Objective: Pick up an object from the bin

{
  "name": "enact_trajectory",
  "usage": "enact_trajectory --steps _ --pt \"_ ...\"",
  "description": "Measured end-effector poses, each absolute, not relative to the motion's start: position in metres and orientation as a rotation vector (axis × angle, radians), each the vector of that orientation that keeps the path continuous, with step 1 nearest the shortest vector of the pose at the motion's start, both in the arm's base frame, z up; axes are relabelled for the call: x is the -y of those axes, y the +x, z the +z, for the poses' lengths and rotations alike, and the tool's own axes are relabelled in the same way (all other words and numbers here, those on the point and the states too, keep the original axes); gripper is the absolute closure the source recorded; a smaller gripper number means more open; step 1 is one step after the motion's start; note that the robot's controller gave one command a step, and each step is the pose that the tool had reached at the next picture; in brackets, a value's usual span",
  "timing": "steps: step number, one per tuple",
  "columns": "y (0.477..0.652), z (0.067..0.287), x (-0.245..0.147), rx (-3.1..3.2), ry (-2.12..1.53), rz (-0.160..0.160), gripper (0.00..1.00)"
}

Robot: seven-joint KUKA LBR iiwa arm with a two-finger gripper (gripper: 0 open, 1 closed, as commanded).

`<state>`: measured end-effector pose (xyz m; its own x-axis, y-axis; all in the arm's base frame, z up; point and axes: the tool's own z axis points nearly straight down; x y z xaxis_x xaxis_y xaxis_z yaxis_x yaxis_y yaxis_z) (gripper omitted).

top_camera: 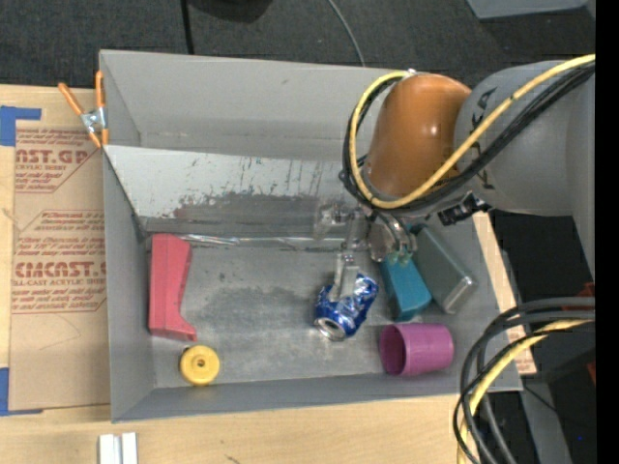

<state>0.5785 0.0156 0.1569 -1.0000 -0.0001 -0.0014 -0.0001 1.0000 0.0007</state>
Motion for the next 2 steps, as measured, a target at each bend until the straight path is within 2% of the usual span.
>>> enact_trajectory --steps 1,2 --pt "0.564 0.136 -0.004 -3.138 0.087 0.003 0.0" --pt "0.553 0.098 0.022 -3.122 0.315 0.006 0.0"
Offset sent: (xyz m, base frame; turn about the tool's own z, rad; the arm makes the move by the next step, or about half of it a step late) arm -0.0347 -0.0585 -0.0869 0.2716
